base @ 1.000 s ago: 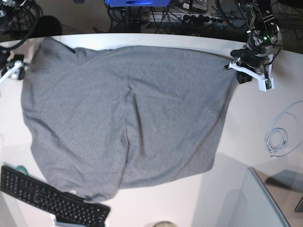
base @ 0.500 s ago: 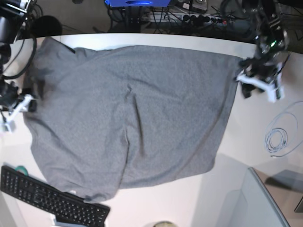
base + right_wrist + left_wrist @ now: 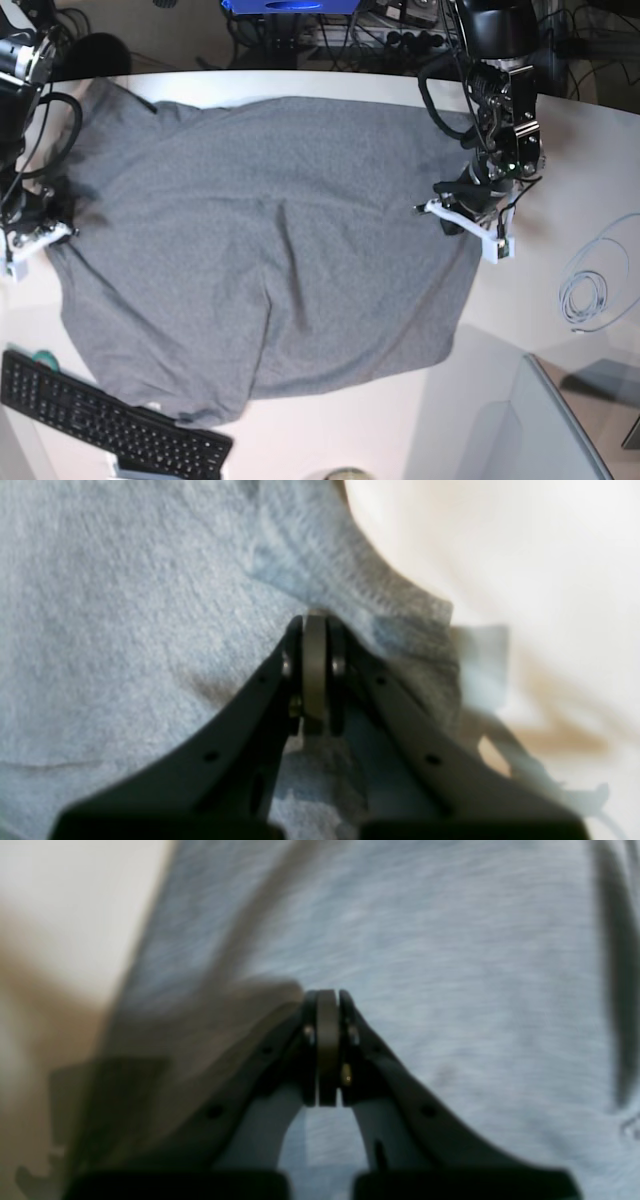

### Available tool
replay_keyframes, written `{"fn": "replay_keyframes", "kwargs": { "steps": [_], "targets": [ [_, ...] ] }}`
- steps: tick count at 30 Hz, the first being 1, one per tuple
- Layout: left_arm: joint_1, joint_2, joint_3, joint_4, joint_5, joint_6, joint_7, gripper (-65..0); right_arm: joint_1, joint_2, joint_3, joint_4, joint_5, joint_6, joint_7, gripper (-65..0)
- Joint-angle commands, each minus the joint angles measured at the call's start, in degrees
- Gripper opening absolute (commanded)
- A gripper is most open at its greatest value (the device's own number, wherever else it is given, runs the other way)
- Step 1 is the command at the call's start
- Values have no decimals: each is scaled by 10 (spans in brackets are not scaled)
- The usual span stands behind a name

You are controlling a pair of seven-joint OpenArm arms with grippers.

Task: Layout the t-shirt on the table in an organized manner, then fold the t-shirt properly
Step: 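Regrasp the shirt edge with both grippers and smooth it flat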

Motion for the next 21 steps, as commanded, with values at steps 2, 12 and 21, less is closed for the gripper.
{"fn": "replay_keyframes", "kwargs": {
  "steps": [2, 12, 21],
  "targets": [
    [-5, -2, 1, 12, -2, -5, -10, -650, -15, 8, 1, 16, -9, -45, -7, -642],
    [41, -10, 0, 98, -3, -5, -10, -650, -73, 0, 21, 111, -3, -113, -9, -642],
    [123, -37, -79, 169, -8, -9, -10, -650, -195, -90, 177, 397, -3, 37, -67, -633]
  ]
}}
